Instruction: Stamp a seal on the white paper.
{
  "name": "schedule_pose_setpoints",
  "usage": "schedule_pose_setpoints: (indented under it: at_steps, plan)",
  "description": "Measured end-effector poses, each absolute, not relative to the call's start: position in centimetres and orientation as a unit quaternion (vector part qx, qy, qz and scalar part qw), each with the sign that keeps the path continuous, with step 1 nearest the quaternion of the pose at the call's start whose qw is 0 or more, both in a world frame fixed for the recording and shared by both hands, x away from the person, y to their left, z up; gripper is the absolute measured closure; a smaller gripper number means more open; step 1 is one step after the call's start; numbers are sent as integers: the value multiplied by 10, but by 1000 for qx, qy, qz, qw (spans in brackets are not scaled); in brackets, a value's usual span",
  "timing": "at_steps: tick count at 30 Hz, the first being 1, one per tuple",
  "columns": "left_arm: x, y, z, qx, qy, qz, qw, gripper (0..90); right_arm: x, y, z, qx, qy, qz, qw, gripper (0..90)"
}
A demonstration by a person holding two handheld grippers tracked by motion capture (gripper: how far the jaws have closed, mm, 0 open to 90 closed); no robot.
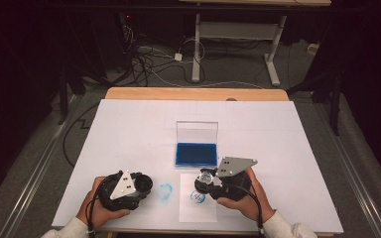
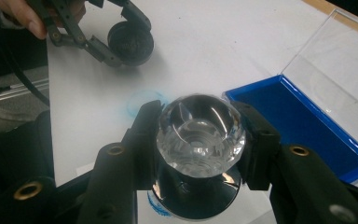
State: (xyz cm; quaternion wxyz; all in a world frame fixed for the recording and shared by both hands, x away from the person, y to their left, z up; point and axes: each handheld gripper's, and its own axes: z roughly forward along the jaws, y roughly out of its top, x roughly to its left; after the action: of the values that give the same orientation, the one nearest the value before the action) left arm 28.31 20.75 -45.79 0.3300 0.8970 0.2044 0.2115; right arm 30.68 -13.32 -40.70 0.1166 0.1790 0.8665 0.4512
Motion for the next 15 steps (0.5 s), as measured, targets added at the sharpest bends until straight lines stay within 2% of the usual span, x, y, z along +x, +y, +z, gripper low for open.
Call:
schedule_pose_setpoints:
  at_steps: [15]
  plan:
    - [283,208,-458,897,204,212,330,364,305,-135,-403,178,864,454,122,565]
